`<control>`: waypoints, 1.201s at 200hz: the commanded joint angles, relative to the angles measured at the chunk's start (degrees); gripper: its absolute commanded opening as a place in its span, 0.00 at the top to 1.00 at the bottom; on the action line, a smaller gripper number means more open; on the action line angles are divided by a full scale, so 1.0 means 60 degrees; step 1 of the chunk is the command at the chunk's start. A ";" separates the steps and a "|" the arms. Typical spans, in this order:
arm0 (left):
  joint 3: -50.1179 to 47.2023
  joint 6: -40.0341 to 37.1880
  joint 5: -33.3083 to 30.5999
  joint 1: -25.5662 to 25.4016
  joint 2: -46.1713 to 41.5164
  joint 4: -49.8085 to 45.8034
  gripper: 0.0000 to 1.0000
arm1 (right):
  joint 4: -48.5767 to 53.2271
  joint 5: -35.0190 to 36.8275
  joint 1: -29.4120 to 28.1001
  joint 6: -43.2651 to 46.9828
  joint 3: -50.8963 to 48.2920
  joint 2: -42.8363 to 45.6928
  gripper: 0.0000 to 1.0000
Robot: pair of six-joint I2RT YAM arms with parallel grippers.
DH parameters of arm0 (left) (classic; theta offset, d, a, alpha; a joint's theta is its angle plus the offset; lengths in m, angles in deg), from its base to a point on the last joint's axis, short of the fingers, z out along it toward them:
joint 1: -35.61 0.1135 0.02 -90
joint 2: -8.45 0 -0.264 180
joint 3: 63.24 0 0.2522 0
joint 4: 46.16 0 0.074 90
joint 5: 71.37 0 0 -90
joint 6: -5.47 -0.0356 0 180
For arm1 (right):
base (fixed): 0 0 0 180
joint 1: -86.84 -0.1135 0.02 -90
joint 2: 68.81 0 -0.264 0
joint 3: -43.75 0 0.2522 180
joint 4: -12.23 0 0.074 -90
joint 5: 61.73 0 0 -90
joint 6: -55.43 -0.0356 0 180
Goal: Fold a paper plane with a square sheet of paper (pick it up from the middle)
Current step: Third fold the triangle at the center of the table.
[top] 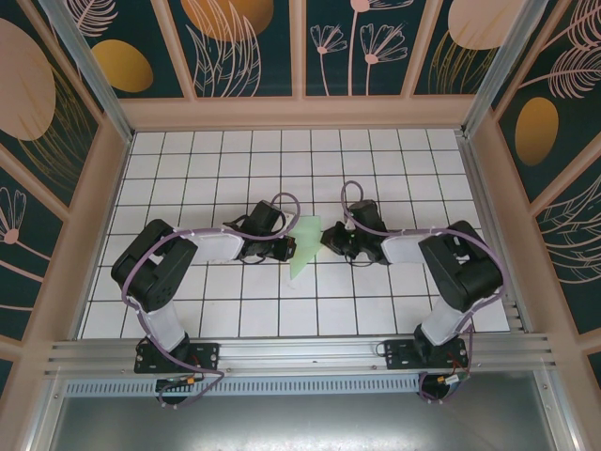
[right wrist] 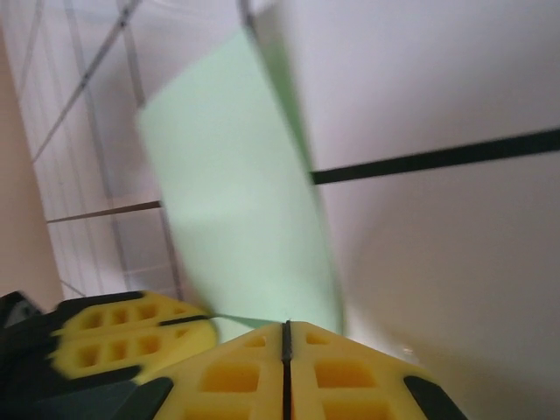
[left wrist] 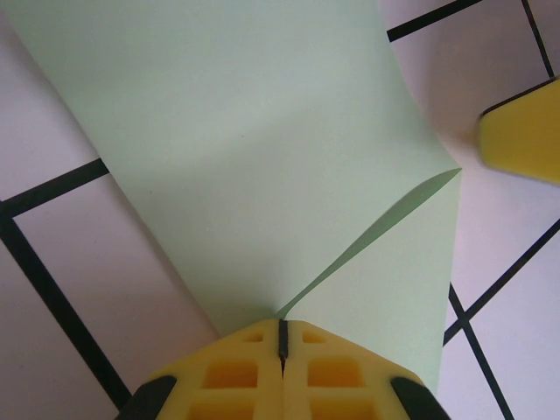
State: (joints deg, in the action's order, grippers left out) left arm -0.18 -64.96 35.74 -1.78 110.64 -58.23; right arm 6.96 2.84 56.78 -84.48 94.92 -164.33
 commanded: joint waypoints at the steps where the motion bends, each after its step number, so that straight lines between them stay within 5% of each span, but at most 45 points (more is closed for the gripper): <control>1: -0.0046 -0.0196 -0.0177 0.0011 0.0414 -0.0693 0.97 | -0.0182 -0.0273 -0.0248 0.0186 0.0290 0.0353 0.90; 99: 0.0243 -0.0089 -0.0061 0.0019 0.0328 -0.0824 0.93 | -0.0081 0.0114 -0.0834 0.0293 0.0535 -0.1299 0.91; 147: 0.0339 0.0436 -0.1076 0.0012 -0.0874 -0.1160 0.61 | -0.0191 0.0363 -0.0854 -0.0075 0.0282 -0.1316 0.92; 179: 0.0203 0.1251 -0.2223 0.0019 -0.2145 -0.1453 0.54 | 0.0060 0.0566 -0.0893 -0.0081 0.0357 -0.1275 0.93; 240: -0.0828 0.3190 0.2695 0.0018 -0.2051 0.1439 0.79 | 0.0220 0.0557 -0.0892 -0.0132 0.0455 -0.1128 0.92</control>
State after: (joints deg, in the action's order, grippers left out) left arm -2.56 -52.24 38.12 -1.78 94.27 -57.27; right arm 5.15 3.14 51.86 -84.83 97.69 -170.96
